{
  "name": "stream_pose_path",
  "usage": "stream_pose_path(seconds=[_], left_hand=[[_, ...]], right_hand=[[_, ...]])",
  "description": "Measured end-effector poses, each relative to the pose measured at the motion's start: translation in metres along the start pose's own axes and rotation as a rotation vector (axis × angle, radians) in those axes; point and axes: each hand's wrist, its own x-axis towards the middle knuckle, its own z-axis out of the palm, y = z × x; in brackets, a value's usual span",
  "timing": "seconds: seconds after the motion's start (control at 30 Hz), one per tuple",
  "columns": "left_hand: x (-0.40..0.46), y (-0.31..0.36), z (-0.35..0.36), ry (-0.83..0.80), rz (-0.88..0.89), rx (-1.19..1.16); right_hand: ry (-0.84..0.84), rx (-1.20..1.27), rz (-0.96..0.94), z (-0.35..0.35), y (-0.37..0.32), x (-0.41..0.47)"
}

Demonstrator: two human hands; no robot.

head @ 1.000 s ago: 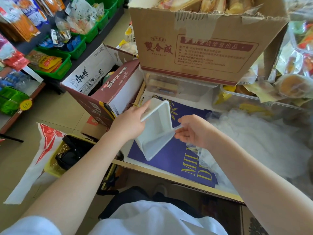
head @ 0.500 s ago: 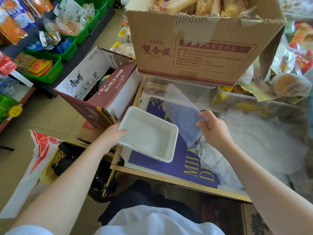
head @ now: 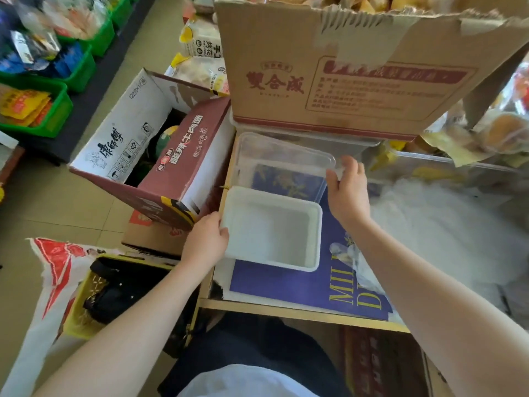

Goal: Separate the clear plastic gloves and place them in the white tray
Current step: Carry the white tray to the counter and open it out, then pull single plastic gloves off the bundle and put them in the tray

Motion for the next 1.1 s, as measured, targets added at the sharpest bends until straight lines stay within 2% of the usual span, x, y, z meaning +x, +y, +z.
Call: stream_pose_path(seconds=[0.07, 0.17, 0.3, 0.37, 0.43, 0.5, 0.6, 0.67, 0.77, 0.87, 0.97, 1.1], left_hand=[[0.01, 0.006, -0.001, 0.011, 0.024, -0.015], [0.025, 0.013, 0.0, -0.014, 0.047, -0.008], [0.032, 0.018, 0.003, -0.136, 0.017, 0.19], [0.028, 0.025, 0.004, -0.052, 0.073, 0.344], [0.022, 0.036, 0.004, 0.047, 0.209, 0.46], [0.016, 0.051, 0.009, 0.034, 0.353, 0.434], [0.007, 0.083, 0.027, -0.129, 0.517, 0.272], [0.0, 0.105, 0.041, -0.211, 0.6, 0.205], [-0.009, 0.135, 0.062, -0.242, 0.68, 0.141], [-0.018, 0.162, 0.08, -0.227, 0.699, 0.1], [-0.028, 0.184, 0.097, -0.23, 0.662, 0.093], [-0.034, 0.21, 0.121, -0.253, 0.576, 0.094]], right_hand=[[0.033, -0.023, -0.013, -0.004, 0.006, -0.012], [-0.035, -0.097, -0.082, -0.008, 0.031, -0.035], [-0.092, -0.13, 0.066, -0.016, 0.069, -0.067], [-0.087, -0.162, 0.136, -0.023, 0.085, -0.082], [-0.099, -0.238, 0.167, -0.03, 0.102, -0.095], [-0.146, -0.351, 0.199, -0.037, 0.119, -0.105], [-0.227, -0.472, 0.285, -0.044, 0.145, -0.112], [-0.228, -0.478, 0.336, -0.05, 0.159, -0.112], [-0.239, -0.469, 0.385, -0.062, 0.182, -0.104], [-0.343, -0.518, 0.395, -0.078, 0.203, -0.091], [-0.314, -0.553, 0.279, -0.085, 0.217, -0.082], [-0.267, -0.334, 0.189, -0.098, 0.227, -0.066]])
